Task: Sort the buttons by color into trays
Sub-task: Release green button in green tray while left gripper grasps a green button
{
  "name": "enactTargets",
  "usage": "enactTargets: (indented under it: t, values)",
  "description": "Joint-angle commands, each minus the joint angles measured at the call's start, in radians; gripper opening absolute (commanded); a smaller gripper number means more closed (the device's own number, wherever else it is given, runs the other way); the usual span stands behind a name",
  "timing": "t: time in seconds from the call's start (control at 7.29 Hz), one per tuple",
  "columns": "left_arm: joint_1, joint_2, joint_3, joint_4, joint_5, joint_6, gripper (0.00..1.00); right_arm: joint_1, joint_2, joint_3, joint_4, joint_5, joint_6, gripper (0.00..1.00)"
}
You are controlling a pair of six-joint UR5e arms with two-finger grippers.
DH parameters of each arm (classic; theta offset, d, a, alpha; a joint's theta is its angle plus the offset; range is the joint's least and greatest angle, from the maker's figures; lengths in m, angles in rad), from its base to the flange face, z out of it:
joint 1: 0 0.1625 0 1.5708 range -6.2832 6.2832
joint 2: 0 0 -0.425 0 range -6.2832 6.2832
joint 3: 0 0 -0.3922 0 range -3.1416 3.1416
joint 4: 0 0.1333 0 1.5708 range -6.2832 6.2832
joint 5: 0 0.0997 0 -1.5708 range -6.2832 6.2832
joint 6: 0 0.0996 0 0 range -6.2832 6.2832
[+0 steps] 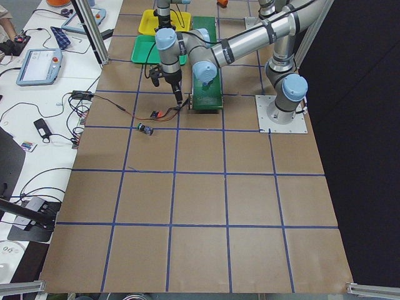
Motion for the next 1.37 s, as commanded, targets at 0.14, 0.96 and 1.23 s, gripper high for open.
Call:
enactTargets:
  t: [0.14, 0.96, 1.23]
  values:
    - [0.043, -0.249, 0.267, 0.002, -0.020, 0.342, 1.00, 0.005, -0.034, -0.002, 0.014, 0.035, 0.006, 1.00]
    - [0.065, -0.425, 0.264, 0.105, -0.051, 0.657, 1.00, 0.016, -0.494, 0.065, 0.504, 0.026, 0.007, 1.00]
    - [0.057, -0.410, 0.260, 0.096, -0.047, 0.646, 0.09, 0.014, -0.537, 0.107, 0.489, 0.014, 0.002, 1.00]
